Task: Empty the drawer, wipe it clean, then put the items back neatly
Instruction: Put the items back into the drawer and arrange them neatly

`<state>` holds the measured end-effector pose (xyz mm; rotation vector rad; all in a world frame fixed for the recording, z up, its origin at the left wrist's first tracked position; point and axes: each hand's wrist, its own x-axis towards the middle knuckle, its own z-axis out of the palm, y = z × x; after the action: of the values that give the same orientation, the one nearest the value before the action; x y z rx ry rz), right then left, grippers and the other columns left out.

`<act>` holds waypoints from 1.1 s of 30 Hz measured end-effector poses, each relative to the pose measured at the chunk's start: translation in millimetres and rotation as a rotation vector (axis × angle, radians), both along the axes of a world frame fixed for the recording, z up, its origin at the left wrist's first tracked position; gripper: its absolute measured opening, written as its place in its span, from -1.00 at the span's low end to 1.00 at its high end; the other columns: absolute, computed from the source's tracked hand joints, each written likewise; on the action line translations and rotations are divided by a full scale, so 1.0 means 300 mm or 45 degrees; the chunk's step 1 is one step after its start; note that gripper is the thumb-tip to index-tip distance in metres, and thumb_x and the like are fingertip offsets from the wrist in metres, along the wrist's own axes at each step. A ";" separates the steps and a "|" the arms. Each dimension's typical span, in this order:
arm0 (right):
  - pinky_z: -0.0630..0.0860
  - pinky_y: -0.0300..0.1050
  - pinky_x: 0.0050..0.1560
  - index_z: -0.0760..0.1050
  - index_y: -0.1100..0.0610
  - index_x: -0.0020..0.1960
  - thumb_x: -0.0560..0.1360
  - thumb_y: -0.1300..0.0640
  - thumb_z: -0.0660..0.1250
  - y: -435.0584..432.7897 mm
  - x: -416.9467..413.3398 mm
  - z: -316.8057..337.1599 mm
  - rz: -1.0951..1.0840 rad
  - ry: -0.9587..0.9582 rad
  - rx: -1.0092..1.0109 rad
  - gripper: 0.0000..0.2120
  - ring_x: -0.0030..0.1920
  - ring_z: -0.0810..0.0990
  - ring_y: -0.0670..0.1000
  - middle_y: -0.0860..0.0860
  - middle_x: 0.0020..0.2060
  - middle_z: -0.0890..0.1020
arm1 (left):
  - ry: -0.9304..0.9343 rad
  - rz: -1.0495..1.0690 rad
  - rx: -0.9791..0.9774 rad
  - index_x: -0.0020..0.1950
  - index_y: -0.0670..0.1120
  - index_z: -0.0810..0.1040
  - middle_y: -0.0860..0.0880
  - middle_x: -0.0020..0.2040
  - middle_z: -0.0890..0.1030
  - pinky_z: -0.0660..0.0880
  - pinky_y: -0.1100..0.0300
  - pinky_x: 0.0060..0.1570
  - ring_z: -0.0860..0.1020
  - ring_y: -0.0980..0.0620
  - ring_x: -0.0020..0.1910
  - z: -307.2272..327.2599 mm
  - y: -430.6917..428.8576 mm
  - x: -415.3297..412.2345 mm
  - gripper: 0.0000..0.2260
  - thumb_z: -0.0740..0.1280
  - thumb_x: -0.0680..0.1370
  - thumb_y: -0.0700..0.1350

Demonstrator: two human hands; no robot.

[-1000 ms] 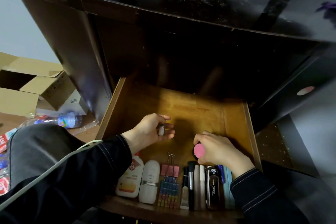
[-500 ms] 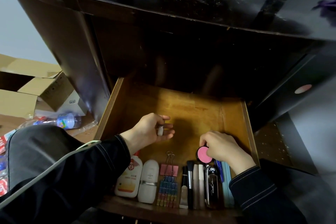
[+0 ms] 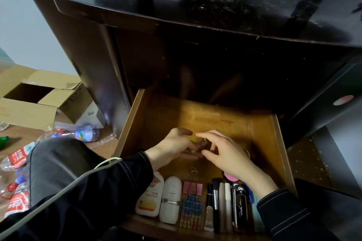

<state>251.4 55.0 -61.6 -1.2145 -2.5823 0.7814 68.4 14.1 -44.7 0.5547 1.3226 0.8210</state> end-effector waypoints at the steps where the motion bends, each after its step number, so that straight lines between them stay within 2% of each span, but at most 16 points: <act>1: 0.40 -0.33 -0.23 0.46 -0.23 0.34 0.56 0.00 0.38 0.000 0.004 -0.003 0.014 0.013 0.006 -0.63 -0.08 0.48 -0.31 -0.41 0.07 0.41 | 0.027 -0.032 0.014 0.51 -0.20 0.23 -0.36 -0.01 0.67 0.67 0.02 -0.07 0.71 -0.24 -0.06 -0.003 0.001 0.008 -0.35 0.37 0.48 -0.47; 3: 0.41 -0.25 -0.26 0.57 -0.18 0.16 0.52 -0.02 0.42 -0.009 -0.018 0.003 0.014 0.042 0.025 -0.78 -0.12 0.49 -0.26 -0.35 -0.07 0.47 | 0.070 -0.062 0.050 0.51 -0.20 0.22 -0.36 -0.05 0.68 0.67 0.00 -0.05 0.70 -0.25 -0.06 0.009 -0.018 -0.017 -0.33 0.41 0.47 -0.44; 6: 0.47 -0.12 -0.27 0.59 -0.15 0.06 0.46 -0.05 0.46 -0.018 -0.023 0.005 -0.016 0.104 0.010 -0.82 -0.19 0.51 -0.15 -0.20 -0.18 0.50 | 0.106 -0.096 0.093 0.48 -0.23 0.28 -0.35 -0.04 0.68 0.67 0.02 -0.07 0.70 -0.24 -0.06 0.026 -0.029 -0.038 -0.38 0.45 0.48 -0.40; 9: 0.39 -0.27 -0.32 0.56 -0.17 0.08 0.47 -0.01 0.44 -0.032 -0.022 -0.010 -0.074 0.141 0.011 -0.80 -0.19 0.51 -0.12 -0.15 -0.27 0.49 | 0.182 -0.179 0.156 0.38 -0.23 0.40 -0.30 -0.04 0.70 0.68 0.05 -0.11 0.71 -0.22 -0.10 0.059 -0.043 -0.049 -0.52 0.47 0.51 -0.29; 11: 0.45 -0.30 -0.28 0.50 -0.21 0.17 0.49 0.02 0.43 -0.049 -0.053 -0.004 -0.151 0.209 -0.081 -0.70 -0.18 0.54 -0.14 -0.17 -0.20 0.52 | 0.304 -0.160 0.248 0.25 -0.20 0.51 -0.21 -0.08 0.72 0.67 0.07 -0.20 0.72 -0.16 -0.18 0.096 -0.062 -0.097 -0.69 0.46 0.55 -0.17; 14: 0.58 -0.15 -0.23 0.39 -0.24 0.27 0.52 0.07 0.41 -0.057 -0.114 0.005 -0.224 0.301 -0.279 -0.60 -0.10 0.60 -0.05 -0.15 0.04 0.51 | 0.483 0.011 0.429 0.10 -0.15 0.58 -0.14 -0.12 0.71 0.63 0.13 -0.33 0.68 -0.04 -0.30 0.155 -0.088 -0.199 -0.87 0.37 0.61 -0.12; 16: 0.51 -0.24 -0.29 0.40 -0.24 0.22 0.54 0.09 0.41 -0.065 -0.164 0.010 -0.236 0.379 -0.400 -0.64 -0.08 0.63 -0.03 -0.12 0.09 0.52 | 0.661 0.144 0.567 0.04 -0.11 0.61 -0.08 -0.16 0.71 0.61 0.12 -0.32 0.65 0.01 -0.31 0.179 -0.116 -0.264 -0.92 0.34 0.62 -0.14; 18: 0.47 -0.32 -0.31 0.40 -0.29 0.12 0.54 0.11 0.43 -0.081 -0.216 0.014 -0.230 0.436 -0.462 -0.64 -0.13 0.64 -0.07 -0.11 0.07 0.56 | 0.973 0.236 0.698 -0.01 -0.03 0.63 0.02 -0.17 0.69 0.61 0.11 -0.18 0.64 0.06 -0.21 0.183 -0.147 -0.313 -0.91 0.34 0.58 -0.16; 20: 0.51 -0.25 -0.20 0.41 -0.26 0.13 0.53 0.12 0.45 -0.097 -0.272 0.004 -0.225 0.421 -0.492 -0.64 -0.07 0.63 -0.06 -0.08 0.07 0.57 | 1.331 0.195 0.808 0.01 -0.02 0.65 0.08 -0.08 0.65 0.56 0.11 -0.02 0.59 0.06 -0.06 0.170 -0.179 -0.348 -0.90 0.36 0.54 -0.16; 22: 0.53 -0.18 -0.15 0.44 -0.14 0.23 0.52 0.13 0.46 -0.111 -0.325 -0.013 -0.255 0.379 -0.524 -0.64 0.00 0.63 -0.01 -0.04 0.07 0.59 | 1.585 0.115 0.871 0.08 -0.04 0.63 0.04 0.04 0.58 0.47 0.12 0.06 0.48 0.01 0.06 0.142 -0.205 -0.365 -0.86 0.36 0.54 -0.13; 25: 0.57 -0.16 -0.18 0.47 -0.08 0.18 0.51 0.14 0.47 -0.122 -0.388 -0.040 -0.320 0.389 -0.563 -0.69 -0.03 0.66 -0.01 -0.01 0.01 0.64 | 1.626 0.067 0.880 0.15 -0.05 0.59 0.02 0.20 0.46 0.41 0.18 0.12 0.39 0.00 0.16 0.088 -0.227 -0.367 -0.81 0.36 0.54 -0.17; 27: 0.63 -0.13 -0.12 0.49 -0.08 0.11 0.52 0.12 0.47 -0.123 -0.418 -0.057 -0.361 0.380 -0.559 -0.75 -0.03 0.67 -0.03 -0.03 0.00 0.65 | 1.645 0.054 0.893 0.15 -0.06 0.57 0.01 0.26 0.40 0.44 0.15 0.12 0.37 -0.01 0.19 0.060 -0.231 -0.363 -0.79 0.34 0.53 -0.21; 29: 0.64 -0.12 -0.06 0.51 -0.04 0.11 0.53 0.09 0.46 -0.121 -0.443 -0.075 -0.402 0.370 -0.553 -0.79 0.00 0.65 -0.06 -0.05 0.01 0.65 | 1.675 0.059 0.896 0.13 -0.06 0.56 0.02 0.26 0.38 0.49 0.11 0.05 0.37 -0.01 0.17 0.051 -0.230 -0.361 -0.80 0.31 0.52 -0.22; 31: 0.60 -0.17 -0.09 0.50 -0.01 0.12 0.52 0.10 0.46 -0.124 -0.468 -0.088 -0.431 0.353 -0.567 -0.78 0.00 0.62 -0.08 -0.04 0.03 0.63 | 1.701 0.060 0.902 0.10 -0.05 0.55 0.02 0.26 0.38 0.50 0.10 0.00 0.36 -0.01 0.15 0.046 -0.230 -0.362 -0.82 0.30 0.52 -0.21; 33: 0.61 -0.09 -0.03 0.52 0.04 0.13 0.53 0.13 0.45 -0.130 -0.488 -0.103 -0.426 0.312 -0.593 -0.79 0.01 0.64 -0.02 0.02 0.04 0.65 | 1.703 0.066 0.907 0.07 -0.04 0.56 0.02 0.26 0.38 0.50 0.08 -0.02 0.36 -0.02 0.14 0.042 -0.231 -0.363 -0.83 0.30 0.52 -0.21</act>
<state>105.0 15.9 -92.6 -1.5050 -1.9885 1.3965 -40.4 -55.2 -32.0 1.8484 2.2157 0.9817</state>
